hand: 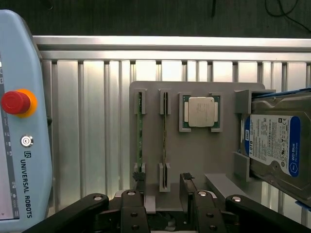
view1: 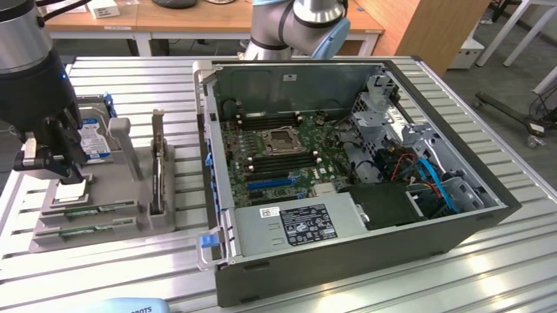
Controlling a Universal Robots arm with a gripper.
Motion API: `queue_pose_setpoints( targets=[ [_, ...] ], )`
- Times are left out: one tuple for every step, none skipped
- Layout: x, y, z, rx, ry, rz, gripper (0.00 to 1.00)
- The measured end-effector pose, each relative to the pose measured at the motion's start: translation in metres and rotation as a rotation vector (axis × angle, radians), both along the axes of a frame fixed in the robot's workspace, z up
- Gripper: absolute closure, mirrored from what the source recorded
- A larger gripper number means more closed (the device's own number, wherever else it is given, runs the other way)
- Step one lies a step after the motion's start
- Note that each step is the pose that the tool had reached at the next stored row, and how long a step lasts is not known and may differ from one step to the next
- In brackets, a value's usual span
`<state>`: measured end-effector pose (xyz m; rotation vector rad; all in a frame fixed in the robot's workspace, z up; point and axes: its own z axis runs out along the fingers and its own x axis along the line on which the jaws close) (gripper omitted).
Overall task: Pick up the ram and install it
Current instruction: 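Pick up the ram and move it above insertion slot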
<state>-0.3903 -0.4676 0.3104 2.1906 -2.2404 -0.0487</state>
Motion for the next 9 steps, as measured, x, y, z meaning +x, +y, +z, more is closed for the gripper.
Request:
queue_pose_setpoints(
  targets=[
    [0.0, 0.0, 0.0, 0.0001, 0.0, 0.0, 0.59],
    [0.0, 0.0, -0.0002, 0.0, 0.0, 0.0, 0.59],
    [0.0, 0.0, -0.0011, 0.0004, -0.0005, 0.0, 0.59],
    [0.0, 0.0, -0.0021, 0.0003, -0.0003, 0.0, 0.59],
    [0.0, 0.0, -0.0033, 0.0001, 0.0, 0.0, 0.59],
    [0.0, 0.0, -0.0047, 0.0001, -0.0001, 0.0, 0.59],
    [0.0, 0.0, -0.0061, 0.0001, -0.0001, 0.0, 0.59],
    [0.0, 0.0, -0.0074, 0.0001, -0.0001, 0.0, 0.59],
    [0.0, 0.0, -0.0084, 0.0, 0.0, 0.0, 0.59]
  ],
)
